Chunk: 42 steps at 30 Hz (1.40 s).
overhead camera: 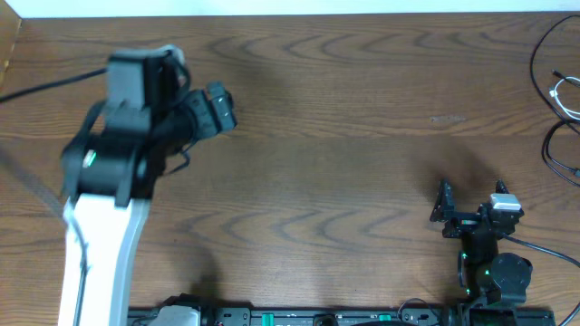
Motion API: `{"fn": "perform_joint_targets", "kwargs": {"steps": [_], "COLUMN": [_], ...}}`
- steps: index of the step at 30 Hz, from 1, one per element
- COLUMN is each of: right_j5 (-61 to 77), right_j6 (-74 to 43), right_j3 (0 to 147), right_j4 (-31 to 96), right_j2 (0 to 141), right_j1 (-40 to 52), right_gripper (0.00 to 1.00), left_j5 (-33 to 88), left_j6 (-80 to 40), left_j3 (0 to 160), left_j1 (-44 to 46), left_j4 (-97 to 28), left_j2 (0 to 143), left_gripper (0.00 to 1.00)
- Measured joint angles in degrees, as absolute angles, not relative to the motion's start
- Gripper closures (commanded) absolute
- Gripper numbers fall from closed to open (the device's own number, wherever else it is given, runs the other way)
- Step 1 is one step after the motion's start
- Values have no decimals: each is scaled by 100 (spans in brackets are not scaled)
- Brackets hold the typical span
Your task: Untangle cables
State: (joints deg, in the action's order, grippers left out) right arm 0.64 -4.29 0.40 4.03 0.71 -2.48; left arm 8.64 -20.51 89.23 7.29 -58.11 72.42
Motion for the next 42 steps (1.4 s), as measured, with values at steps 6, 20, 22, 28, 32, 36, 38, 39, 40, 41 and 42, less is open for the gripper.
{"fn": "perform_joint_targets", "kwargs": {"steps": [6,20,22,28,32,36,38,39,40,41,42], "right_j5": [64,64,64,64,67,64,64,64,64,64,64], "right_j6": [-429,-429,-429,-429,-429,-429,-429,-429,-429,-429,-429], "right_j3": [40,40,40,40,40,40,40,40,40,40,40], "right_j4": [403,401,405,403,401,405,405,403,405,403,405], "right_j2": [71,73,71,73,73,73,73,73,73,73,73], "right_j1": [-244,-244,-244,-244,-244,-244,-244,-244,-244,-244,-244], "right_gripper": [1,1,1,1,1,1,1,1,1,1,1], "left_j5": [670,148,128,130,113,108,97,89,67,40,-8], "left_j6": [-2051,-1962,-1920,-1890,-1772,-1662,-1640,-1638,-1629,-1625,-1623], "left_j3": [8921,7251,6523,4239,2958,1981,1643,1527,1393,1299,1184], "left_j1": [652,314,309,309,309,309,309,309,309,309,309], "left_j4": [-5872,-3623,-2694,-419,464,716,731,744,755,753,760], "left_j2": [6086,4272,4016,3017,2484,1925,1656,1555,1431,1341,1229], "left_gripper": [2,2,2,2,2,2,2,2,2,2,2]}}
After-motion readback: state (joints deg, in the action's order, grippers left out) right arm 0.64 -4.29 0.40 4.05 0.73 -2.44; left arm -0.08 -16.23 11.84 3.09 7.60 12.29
